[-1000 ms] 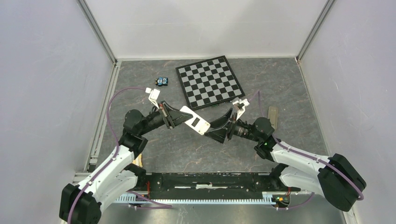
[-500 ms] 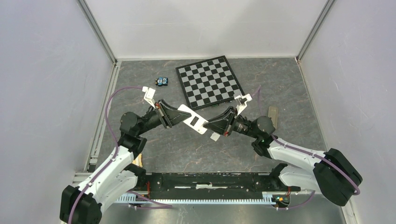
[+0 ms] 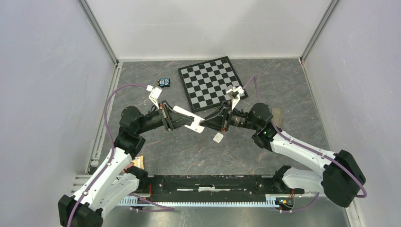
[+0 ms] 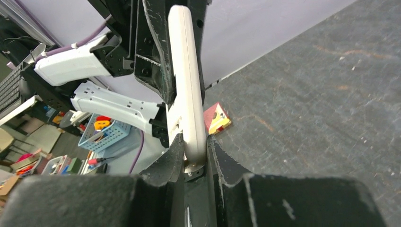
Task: Load the batteries into the remote control
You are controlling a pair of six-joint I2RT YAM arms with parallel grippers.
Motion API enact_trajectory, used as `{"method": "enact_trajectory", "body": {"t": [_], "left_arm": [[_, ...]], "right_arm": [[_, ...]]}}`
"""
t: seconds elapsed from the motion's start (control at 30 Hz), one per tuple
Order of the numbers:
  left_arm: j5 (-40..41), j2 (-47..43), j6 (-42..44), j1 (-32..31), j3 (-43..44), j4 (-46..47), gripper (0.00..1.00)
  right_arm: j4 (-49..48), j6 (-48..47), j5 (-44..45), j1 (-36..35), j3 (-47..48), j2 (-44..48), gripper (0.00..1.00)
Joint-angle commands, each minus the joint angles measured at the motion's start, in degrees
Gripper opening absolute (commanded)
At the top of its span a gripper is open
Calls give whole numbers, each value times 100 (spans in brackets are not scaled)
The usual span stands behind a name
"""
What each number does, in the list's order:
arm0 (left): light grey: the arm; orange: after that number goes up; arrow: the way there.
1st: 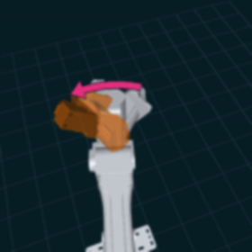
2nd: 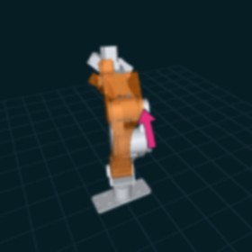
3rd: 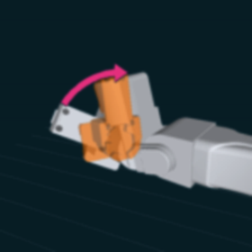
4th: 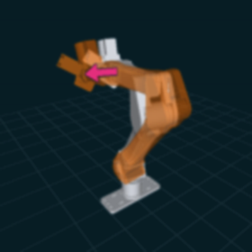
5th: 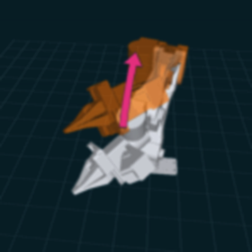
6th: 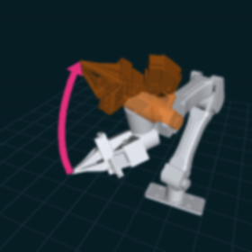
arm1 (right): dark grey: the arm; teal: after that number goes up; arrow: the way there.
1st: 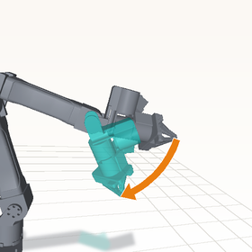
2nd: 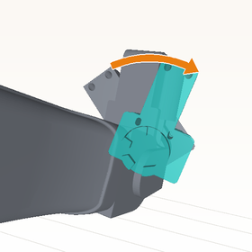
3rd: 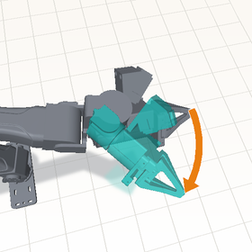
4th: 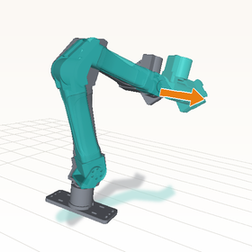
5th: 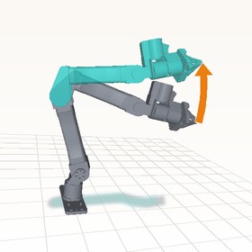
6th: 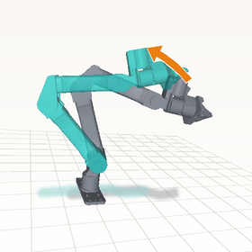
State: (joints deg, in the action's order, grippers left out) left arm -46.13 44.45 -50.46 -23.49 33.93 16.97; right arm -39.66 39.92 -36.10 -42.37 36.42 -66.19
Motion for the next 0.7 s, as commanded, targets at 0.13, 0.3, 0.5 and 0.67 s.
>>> {"method": "enact_trajectory", "body": {"t": [0.13, 0.3, 0.5, 0.67], "left_arm": [[-403, -24, 150, -69, 87, -97, 2], [1306, -266, 976, -69, 181, -1540, 2], [3959, -712, 1148, -74, 69, -2587, 2], [4236, -976, 1147, -68, -63, -2553, 2]], "right_arm": [[953, -653, 209, 48, 347, -76, 20], [2115, -1420, 1501, 168, 365, 210, 70], [3251, -2447, 3837, 238, 410, -15, 68], [3336, -3163, 5379, 318, 498, -843, 70]]}}
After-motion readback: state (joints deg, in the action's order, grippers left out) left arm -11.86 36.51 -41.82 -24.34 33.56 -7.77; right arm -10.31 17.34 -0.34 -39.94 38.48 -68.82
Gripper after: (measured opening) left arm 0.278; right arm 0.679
